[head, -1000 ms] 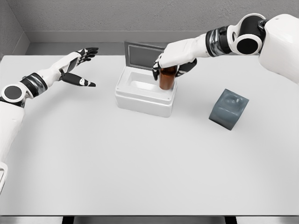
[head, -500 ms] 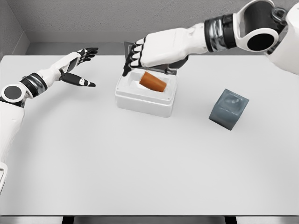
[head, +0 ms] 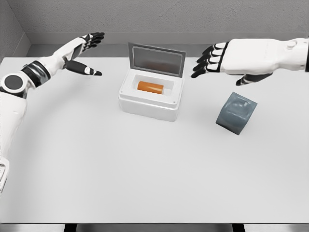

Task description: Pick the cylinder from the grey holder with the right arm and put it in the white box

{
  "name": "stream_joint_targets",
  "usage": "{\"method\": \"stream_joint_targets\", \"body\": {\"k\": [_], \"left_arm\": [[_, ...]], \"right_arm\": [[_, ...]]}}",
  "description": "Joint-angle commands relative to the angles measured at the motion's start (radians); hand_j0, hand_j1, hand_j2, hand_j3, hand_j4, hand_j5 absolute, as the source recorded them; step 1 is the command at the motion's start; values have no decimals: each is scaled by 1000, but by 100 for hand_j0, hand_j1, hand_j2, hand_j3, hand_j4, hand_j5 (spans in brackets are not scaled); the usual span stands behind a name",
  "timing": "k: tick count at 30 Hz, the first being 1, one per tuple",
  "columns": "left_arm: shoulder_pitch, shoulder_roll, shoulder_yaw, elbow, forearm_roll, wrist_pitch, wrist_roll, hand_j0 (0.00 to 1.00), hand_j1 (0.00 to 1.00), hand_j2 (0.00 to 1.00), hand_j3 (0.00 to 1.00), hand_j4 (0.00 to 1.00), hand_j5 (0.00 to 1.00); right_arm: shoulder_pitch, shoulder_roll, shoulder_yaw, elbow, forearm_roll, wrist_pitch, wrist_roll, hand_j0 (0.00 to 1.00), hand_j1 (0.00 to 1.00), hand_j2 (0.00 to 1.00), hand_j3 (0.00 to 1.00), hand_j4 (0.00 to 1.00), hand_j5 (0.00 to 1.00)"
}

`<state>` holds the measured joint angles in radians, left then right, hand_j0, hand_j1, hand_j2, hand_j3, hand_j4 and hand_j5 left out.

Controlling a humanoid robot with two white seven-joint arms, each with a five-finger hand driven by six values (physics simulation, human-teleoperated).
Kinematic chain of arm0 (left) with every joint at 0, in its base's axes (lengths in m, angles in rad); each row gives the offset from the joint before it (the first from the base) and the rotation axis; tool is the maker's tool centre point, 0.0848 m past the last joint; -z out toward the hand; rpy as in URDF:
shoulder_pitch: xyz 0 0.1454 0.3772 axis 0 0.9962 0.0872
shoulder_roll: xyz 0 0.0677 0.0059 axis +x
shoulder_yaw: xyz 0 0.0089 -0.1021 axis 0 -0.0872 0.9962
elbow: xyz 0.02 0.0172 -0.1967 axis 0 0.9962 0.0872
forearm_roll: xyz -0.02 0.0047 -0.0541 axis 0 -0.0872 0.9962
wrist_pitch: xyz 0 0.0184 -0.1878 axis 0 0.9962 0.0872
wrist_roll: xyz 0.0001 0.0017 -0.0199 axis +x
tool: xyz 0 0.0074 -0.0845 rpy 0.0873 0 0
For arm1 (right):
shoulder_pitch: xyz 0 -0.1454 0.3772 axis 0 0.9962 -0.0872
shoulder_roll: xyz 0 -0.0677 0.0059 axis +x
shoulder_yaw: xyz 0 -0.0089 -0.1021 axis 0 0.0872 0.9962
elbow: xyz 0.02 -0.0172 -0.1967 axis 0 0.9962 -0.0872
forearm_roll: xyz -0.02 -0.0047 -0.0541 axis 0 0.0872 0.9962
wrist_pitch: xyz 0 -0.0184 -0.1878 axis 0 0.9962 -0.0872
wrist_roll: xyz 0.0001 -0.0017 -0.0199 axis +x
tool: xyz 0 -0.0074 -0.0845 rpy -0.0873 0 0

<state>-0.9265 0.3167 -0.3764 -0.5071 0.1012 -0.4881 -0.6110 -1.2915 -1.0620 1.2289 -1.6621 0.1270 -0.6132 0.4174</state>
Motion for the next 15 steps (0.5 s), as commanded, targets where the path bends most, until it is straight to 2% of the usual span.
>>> {"method": "stream_joint_targets", "body": {"k": [1, 5, 8, 12, 15], "left_arm": [[0, -28, 5, 16, 5, 8, 0, 100, 100, 100, 100, 100, 100], [-22, -74, -1, 76, 2, 11, 0, 100, 100, 100, 100, 100, 100], [-45, -93, -4, 116, 0, 11, 0, 100, 100, 100, 100, 100, 100], [-64, -113, -4, 130, -43, 11, 0, 100, 100, 100, 100, 100, 100], [-66, -116, -6, 130, -46, 26, 0, 100, 100, 100, 100, 100, 100]], "right_arm": [[1, -29, 4, 4, -9, 2, 4, 97, 97, 97, 97, 97, 97], [4, -78, -5, 22, -3, 2, 8, 100, 100, 100, 100, 100, 100], [8, -78, 4, 24, 0, 2, 9, 100, 100, 100, 100, 100, 100], [11, -78, 7, 25, -1, 2, 8, 100, 100, 100, 100, 100, 100], [17, -76, 7, 27, -1, 2, 6, 100, 100, 100, 100, 100, 100]]}}
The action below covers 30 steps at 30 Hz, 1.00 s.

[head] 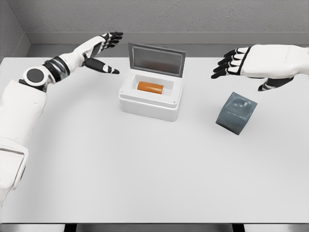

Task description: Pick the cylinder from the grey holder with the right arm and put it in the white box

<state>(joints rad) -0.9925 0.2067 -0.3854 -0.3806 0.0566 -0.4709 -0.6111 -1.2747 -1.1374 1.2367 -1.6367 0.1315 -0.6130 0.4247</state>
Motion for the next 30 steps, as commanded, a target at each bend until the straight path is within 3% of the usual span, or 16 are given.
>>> {"method": "stream_joint_targets", "body": {"k": [1, 5, 13, 30], "left_arm": [[-2, -7, 0, 3, -1, 9, 0, 100, 100, 100, 100, 100, 100], [-21, -23, -13, 5, -44, 31, 0, 100, 100, 100, 100, 100, 100], [-31, -53, -21, 40, -46, 31, 0, 100, 100, 100, 100, 100, 100], [-29, -27, -10, 5, -26, 21, 0, 100, 100, 100, 100, 100, 100]], "right_arm": [[0, -1, 0, 1, -6, 2, -1, 100, 100, 100, 100, 100, 100], [3, 5, 1, 1, -6, 2, -1, 100, 100, 100, 100, 100, 100], [9, 16, 23, 3, -6, 2, -1, 100, 100, 100, 100, 100, 100], [6, 54, 43, 47, -4, 2, 0, 100, 100, 100, 100, 100, 100]]}}
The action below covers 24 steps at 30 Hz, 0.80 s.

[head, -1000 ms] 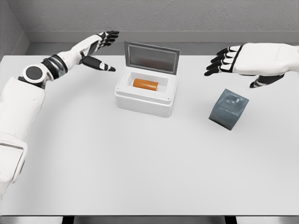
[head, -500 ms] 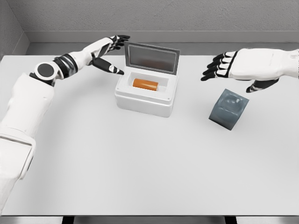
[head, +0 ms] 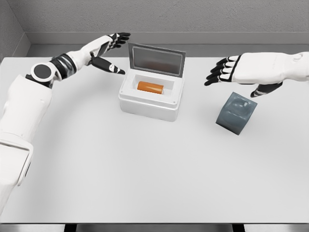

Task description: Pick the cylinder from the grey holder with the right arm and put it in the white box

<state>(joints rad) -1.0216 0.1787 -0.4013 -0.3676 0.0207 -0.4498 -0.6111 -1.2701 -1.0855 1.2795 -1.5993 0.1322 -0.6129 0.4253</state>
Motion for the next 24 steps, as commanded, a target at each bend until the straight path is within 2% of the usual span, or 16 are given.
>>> {"method": "stream_joint_targets", "body": {"k": [1, 9, 10, 15, 20, 24], "left_arm": [[0, 1, 4, -13, 10, 0, 0, 100, 100, 100, 100, 100, 100], [17, 11, -8, -74, 12, 2, 0, 100, 100, 100, 100, 100, 100], [17, 13, -40, -85, 12, 2, 0, 100, 100, 100, 100, 100, 100], [18, 10, -50, -99, 12, 2, 0, 100, 100, 100, 100, 100, 100], [41, 34, -62, -163, 18, 8, 0, 100, 100, 100, 100, 100, 100], [61, 56, -85, -220, 56, 10, 0, 100, 100, 100, 100, 100, 100]], "right_arm": [[0, 9, -2, 12, -5, 2, 0, 100, 100, 100, 100, 100, 100], [8, 24, 0, 27, -5, 2, 0, 100, 100, 100, 100, 100, 100], [8, 24, 6, 28, -3, 2, 1, 100, 100, 100, 100, 100, 100], [2, 42, 6, 45, -3, 2, 0, 100, 100, 100, 100, 100, 100], [3, 44, 6, 45, -3, 2, 1, 100, 100, 100, 100, 100, 100], [3, 42, 8, 45, -3, 2, 1, 100, 100, 100, 100, 100, 100]]}}
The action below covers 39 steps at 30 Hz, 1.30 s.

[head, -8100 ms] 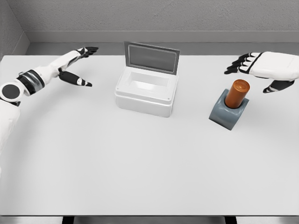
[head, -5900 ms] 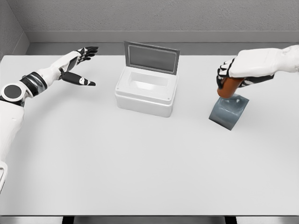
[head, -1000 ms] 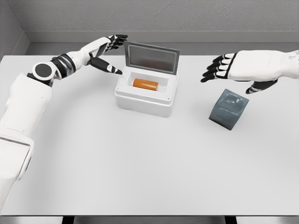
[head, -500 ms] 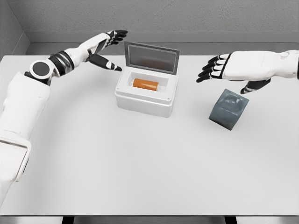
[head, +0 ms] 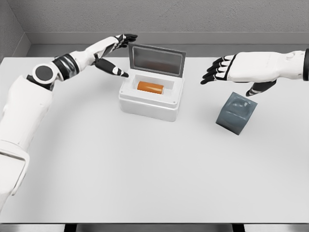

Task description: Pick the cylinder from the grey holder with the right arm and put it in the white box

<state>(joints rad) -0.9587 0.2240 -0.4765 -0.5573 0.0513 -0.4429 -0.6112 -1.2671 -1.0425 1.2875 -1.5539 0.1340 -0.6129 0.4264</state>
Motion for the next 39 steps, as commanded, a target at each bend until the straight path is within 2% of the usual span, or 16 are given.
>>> {"method": "stream_joint_targets", "body": {"k": [1, 4, 6, 17, 20, 27, 32, 33, 34, 39], "left_arm": [[0, 20, -11, -44, 32, 3, 0, 100, 100, 100, 100, 100, 100], [15, 32, -25, -82, 39, 3, 0, 100, 100, 100, 100, 100, 100], [20, 54, -74, -115, 99, 4, 0, 100, 100, 100, 100, 100, 100], [51, 94, -91, -202, 128, 4, 0, 100, 100, 100, 100, 100, 100], [64, 120, -122, -242, 171, 4, 0, 100, 100, 100, 100, 100, 100], [100, 161, -122, -292, 208, 4, 0, 100, 100, 100, 100, 100, 100], [140, 230, -94, -279, 213, -5, 0, 100, 100, 100, 100, 100, 100], [161, 244, -50, -273, 213, -8, 0, 100, 100, 100, 100, 100, 100], [170, 250, -37, -273, 213, -10, 0, 100, 100, 100, 100, 100, 100], [172, 267, -36, -262, 213, -13, 0, 100, 100, 100, 100, 100, 100]], "right_arm": [[2, -2, 0, 2, -5, 2, 0, 100, 100, 100, 100, 100, 100], [2, 1, 0, 14, -5, 2, 0, 100, 100, 100, 100, 100, 100], [2, 9, 0, 15, -5, 2, 0, 100, 100, 100, 100, 100, 100], [-5, 36, 18, 34, -5, 2, 0, 100, 100, 100, 100, 100, 100], [-5, 41, 18, 37, -5, 2, 0, 100, 100, 100, 100, 100, 100], [-5, 42, 19, 37, -5, 2, 0, 100, 100, 100, 100, 100, 100], [-5, 41, 19, 37, -5, 2, 0, 100, 100, 100, 100, 100, 100], [-5, 41, 19, 37, -5, 2, 0, 100, 100, 100, 100, 100, 100], [-5, 41, 19, 37, -5, 2, 0, 100, 100, 100, 100, 100, 100], [0, 42, 19, 37, -5, 2, 0, 100, 100, 100, 100, 100, 100]]}}
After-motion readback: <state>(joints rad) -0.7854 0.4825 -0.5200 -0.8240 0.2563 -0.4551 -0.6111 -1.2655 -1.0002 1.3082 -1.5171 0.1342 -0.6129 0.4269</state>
